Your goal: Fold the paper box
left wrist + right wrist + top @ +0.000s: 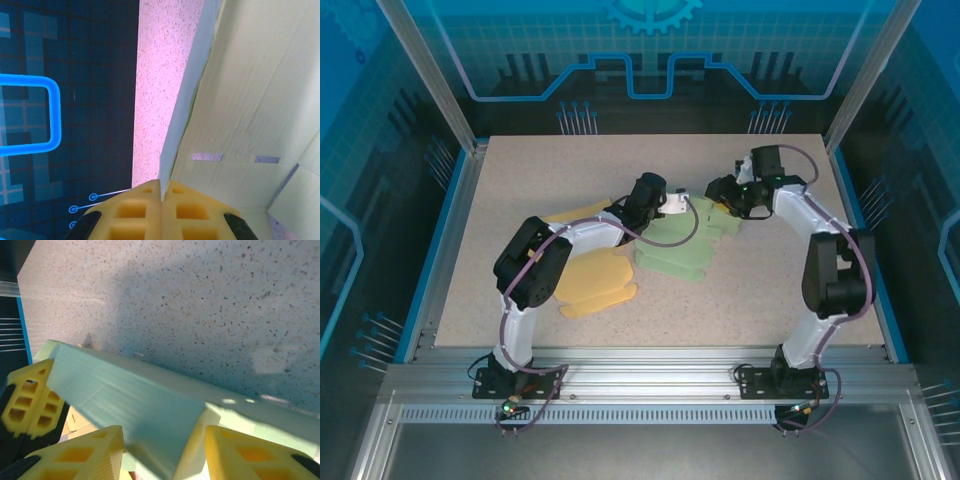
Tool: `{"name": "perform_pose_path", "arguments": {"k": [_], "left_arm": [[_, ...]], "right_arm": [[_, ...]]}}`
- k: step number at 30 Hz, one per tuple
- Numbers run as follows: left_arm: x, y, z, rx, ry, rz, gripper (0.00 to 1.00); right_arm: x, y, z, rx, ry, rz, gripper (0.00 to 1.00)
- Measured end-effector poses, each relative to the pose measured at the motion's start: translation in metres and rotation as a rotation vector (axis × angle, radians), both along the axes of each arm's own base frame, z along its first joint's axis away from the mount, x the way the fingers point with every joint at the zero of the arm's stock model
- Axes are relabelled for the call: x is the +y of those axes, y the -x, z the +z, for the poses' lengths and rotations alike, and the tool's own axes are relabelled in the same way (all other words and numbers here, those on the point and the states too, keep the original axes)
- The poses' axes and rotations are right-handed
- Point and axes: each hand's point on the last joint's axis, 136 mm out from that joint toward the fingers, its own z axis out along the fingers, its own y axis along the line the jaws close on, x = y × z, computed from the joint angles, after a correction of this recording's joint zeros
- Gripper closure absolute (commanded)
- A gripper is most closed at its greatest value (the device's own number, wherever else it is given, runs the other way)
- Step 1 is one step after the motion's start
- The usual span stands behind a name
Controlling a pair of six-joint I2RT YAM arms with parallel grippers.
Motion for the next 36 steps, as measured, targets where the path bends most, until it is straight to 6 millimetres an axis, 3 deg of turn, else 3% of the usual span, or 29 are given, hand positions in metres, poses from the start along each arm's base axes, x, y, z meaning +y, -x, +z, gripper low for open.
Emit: {"name": "perform_pose_path", "arguments": {"k": [4,7,10,15,20,23,30,36], "left_arm": [[0.004,0.002,-0.005,0.000,-0.022,0.006,1.00],[0.005,0.002,-0.007,-0.004,-0.030,0.012,1.00],[0.005,0.002,-0.006,-0.010,-0.030,0.016,1.00],[0.003,0.004,-0.006,-0.006,-0.022,0.017,1.00],[0.004,0.006,-0.009,0.019,0.000,0.034,1.00],[0.004,0.005,-0.009,0.026,0.003,0.039,1.00],[0.004,0.005,-0.007,0.026,0.000,0.044,1.00],[0.007,0.004,-0.006,0.020,0.000,0.063,1.00]], "right_arm": [[-0.022,0.025,0.029,-0.084,0.028,-0.047,0.50],[-0.034,0.049,0.029,-0.107,0.057,-0.073,0.50],[-0.038,0.068,0.006,-0.087,0.079,-0.086,0.50],[-0.040,0.093,-0.061,0.046,0.094,-0.091,0.52],[-0.039,0.081,-0.098,0.100,0.097,-0.089,0.54],[-0.036,0.068,-0.110,0.109,0.097,-0.081,0.54],[-0.015,0.029,-0.107,0.062,0.114,-0.039,0.56],[-0.004,0.018,-0.107,0.035,0.111,-0.028,0.61]]}}
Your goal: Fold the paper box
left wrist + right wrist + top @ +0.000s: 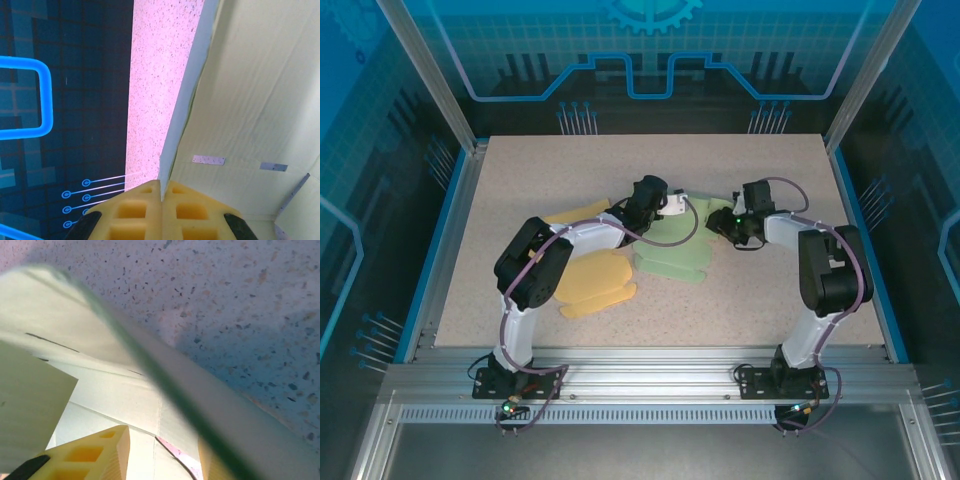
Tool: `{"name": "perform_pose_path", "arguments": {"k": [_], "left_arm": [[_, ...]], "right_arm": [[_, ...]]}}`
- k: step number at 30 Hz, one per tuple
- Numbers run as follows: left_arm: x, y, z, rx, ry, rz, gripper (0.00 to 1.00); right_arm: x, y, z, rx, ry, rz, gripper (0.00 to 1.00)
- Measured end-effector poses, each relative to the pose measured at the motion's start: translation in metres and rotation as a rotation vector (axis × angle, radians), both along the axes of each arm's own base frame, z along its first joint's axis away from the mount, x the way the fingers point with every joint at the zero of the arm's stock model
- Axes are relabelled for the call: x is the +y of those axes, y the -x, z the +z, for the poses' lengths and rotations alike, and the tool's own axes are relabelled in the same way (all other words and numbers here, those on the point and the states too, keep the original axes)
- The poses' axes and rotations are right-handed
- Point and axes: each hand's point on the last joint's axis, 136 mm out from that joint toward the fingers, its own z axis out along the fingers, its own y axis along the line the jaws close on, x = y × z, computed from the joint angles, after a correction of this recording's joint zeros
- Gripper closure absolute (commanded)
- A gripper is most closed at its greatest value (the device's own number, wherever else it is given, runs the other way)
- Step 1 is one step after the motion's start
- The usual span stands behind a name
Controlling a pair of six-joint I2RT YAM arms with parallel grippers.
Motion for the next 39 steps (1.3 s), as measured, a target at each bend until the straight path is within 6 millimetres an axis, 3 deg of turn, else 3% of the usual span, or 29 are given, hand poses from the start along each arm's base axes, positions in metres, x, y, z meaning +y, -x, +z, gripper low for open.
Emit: {"name": "perform_pose_path", "arguments": {"k": [6,19,26,39], "left_arm": [[-0.003,-0.002,0.004,-0.010,0.009,0.012,1.00],[-0.007,-0.001,0.004,-0.013,0.009,0.010,1.00],[-0.006,-0.002,0.004,-0.014,0.011,0.017,1.00],[-0.003,-0.002,0.004,-0.018,0.005,0.033,1.00]], "right_arm": [[0.005,-0.003,0.003,-0.007,-0.023,-0.011,0.61],[-0.017,0.017,-0.006,0.070,0.077,-0.098,0.51],[-0.020,0.012,-0.013,0.065,0.094,-0.108,0.50],[0.006,-0.008,-0.005,-0.003,-0.020,-0.085,0.53]]}}
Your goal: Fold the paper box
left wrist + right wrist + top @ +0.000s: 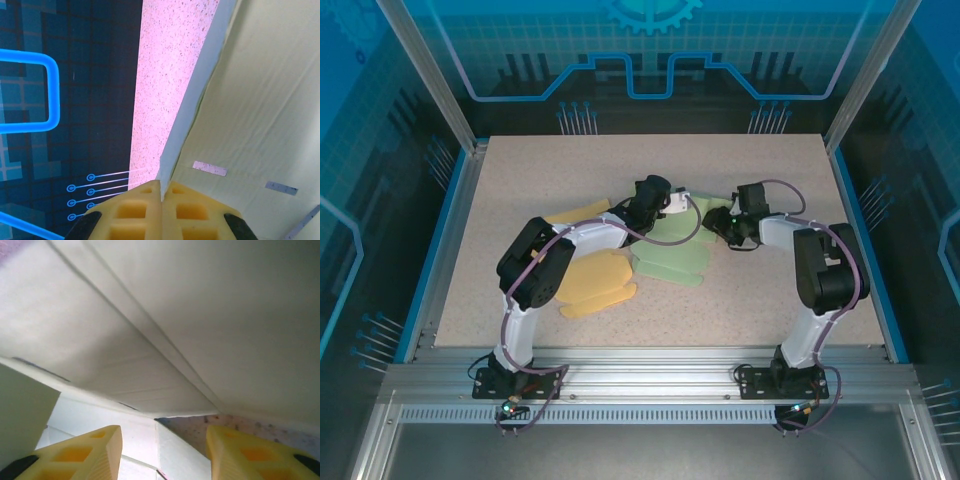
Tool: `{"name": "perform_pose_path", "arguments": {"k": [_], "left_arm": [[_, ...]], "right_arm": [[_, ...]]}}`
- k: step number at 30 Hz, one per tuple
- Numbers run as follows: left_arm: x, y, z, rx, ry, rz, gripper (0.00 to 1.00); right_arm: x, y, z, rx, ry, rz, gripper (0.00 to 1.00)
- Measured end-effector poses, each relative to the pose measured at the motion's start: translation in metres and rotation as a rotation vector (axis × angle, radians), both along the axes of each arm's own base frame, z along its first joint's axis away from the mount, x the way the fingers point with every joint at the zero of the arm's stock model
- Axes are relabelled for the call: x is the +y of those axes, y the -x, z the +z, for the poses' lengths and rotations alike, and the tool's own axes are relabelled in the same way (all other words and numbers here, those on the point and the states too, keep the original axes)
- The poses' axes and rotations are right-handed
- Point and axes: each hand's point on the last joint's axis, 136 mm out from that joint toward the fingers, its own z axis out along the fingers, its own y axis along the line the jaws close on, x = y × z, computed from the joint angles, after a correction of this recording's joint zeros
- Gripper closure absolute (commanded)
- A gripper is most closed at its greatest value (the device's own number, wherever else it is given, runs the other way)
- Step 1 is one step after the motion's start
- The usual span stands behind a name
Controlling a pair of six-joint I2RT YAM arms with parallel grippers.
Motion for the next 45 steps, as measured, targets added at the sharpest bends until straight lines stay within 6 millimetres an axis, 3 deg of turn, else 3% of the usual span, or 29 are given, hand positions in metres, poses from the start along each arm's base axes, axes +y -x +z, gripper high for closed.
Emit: {"name": "perform_pose_path", "arguments": {"k": [10,18,26,30,35,38,41,45], "left_arm": [[-0.003,-0.002,-0.003,0.010,0.037,0.026,1.00],[-0.012,0.002,-0.007,0.010,0.041,0.021,1.00],[-0.016,0.001,-0.006,-0.005,0.049,0.014,1.00],[-0.019,-0.004,0.006,-0.066,0.083,0.012,1.00],[-0.019,-0.006,0.014,-0.144,0.112,0.010,1.00],[-0.018,-0.005,0.017,-0.182,0.136,0.007,1.00],[-0.017,-0.004,0.017,-0.211,0.142,0.002,1.00],[-0.017,-0.003,0.021,-0.251,0.151,-0.009,1.00]], "right_arm": [[0.011,0.002,0.015,-0.042,-0.055,-0.002,0.64],[0.043,0.005,0.022,-0.080,-0.077,0.050,0.68],[0.039,0.008,0.016,-0.065,-0.049,0.060,0.66],[0.021,0.017,0.036,-0.079,0.001,0.065,0.61],[-0.013,0.031,0.104,-0.227,0.043,0.052,0.56],[-0.044,0.042,0.128,-0.286,0.069,0.001,0.55],[-0.078,0.046,0.133,-0.284,0.091,-0.065,0.55],[-0.117,0.045,0.123,-0.232,0.079,-0.143,0.56]]}}
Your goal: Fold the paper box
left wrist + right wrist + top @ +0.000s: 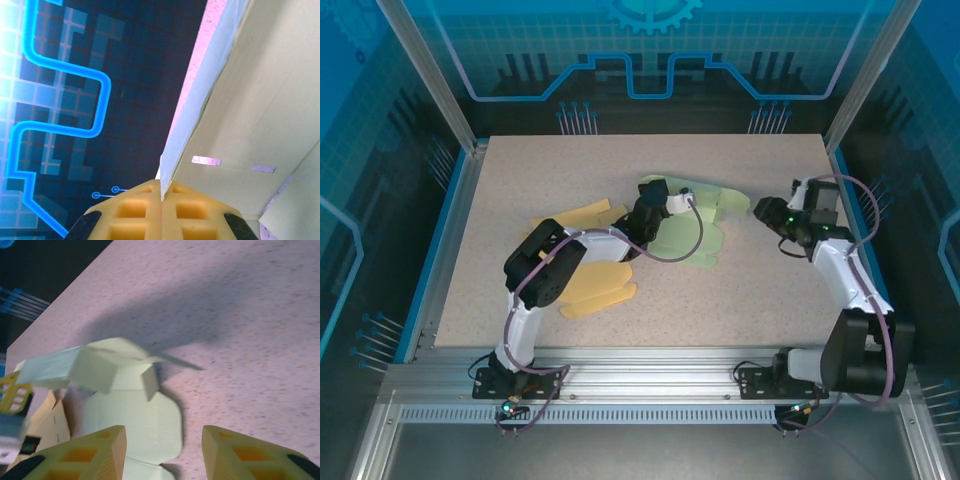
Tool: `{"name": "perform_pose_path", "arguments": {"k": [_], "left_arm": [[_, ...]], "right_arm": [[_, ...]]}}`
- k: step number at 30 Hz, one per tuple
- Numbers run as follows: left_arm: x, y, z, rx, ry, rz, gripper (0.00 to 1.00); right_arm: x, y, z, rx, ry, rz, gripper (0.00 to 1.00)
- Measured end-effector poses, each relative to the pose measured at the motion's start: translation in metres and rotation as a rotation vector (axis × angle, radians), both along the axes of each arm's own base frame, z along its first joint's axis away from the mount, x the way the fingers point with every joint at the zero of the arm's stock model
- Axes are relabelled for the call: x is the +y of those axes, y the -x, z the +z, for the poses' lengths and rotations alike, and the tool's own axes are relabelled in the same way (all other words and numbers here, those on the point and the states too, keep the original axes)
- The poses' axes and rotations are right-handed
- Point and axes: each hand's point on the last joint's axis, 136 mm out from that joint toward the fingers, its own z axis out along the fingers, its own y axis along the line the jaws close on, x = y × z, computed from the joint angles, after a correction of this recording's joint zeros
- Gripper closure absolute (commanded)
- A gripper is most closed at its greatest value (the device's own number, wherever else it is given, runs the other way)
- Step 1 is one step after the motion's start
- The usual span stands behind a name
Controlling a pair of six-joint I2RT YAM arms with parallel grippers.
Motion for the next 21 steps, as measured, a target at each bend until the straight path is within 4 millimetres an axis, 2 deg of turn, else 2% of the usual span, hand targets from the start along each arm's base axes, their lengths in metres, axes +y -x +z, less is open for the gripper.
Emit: {"name": "perform_pose_path", "arguments": {"k": [2,6,12,21], "left_arm": [[0.000,0.000,-0.001,-0.016,0.002,-0.006,1.00],[-0.002,0.001,-0.015,-0.029,-0.028,-0.022,1.00],[-0.005,0.000,-0.032,-0.043,-0.063,-0.043,1.00],[-0.008,0.000,-0.030,-0.068,-0.075,-0.062,1.00]], "right_arm": [[-0.014,-0.009,-0.006,0.029,-0.024,-0.016,0.57],[-0.023,-0.037,-0.018,0.066,-0.061,0.001,0.59],[-0.019,-0.069,-0.044,0.113,-0.126,0.049,0.60],[-0.001,-0.103,-0.074,0.155,-0.134,0.127,0.62]]}}
